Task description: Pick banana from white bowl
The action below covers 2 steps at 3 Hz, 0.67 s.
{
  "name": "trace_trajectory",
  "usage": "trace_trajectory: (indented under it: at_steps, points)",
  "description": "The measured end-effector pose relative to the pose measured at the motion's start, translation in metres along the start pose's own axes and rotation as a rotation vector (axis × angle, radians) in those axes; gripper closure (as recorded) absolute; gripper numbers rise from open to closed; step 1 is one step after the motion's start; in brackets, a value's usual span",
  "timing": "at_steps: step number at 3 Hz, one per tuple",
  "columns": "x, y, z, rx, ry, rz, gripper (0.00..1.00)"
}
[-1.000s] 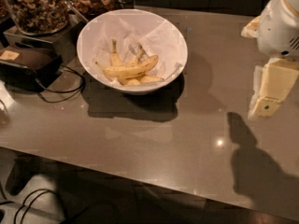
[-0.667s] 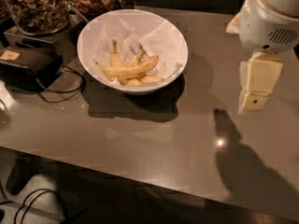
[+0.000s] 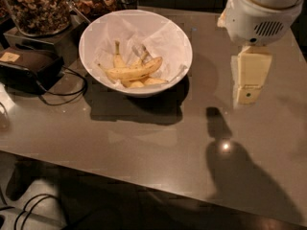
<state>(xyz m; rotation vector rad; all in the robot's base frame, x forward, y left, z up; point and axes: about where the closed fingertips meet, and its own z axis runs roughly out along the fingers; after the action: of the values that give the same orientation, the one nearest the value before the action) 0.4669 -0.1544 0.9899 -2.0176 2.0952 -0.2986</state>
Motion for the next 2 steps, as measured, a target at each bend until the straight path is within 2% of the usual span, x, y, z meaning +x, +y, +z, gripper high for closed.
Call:
trace_trajectory:
  at_steps: [1,2]
  points:
    - [-0.012,-0.014,-0.003,0.012,-0.036,-0.024,0.00]
    - [-0.033,-0.042,-0.004,0.010,-0.053,-0.066,0.00]
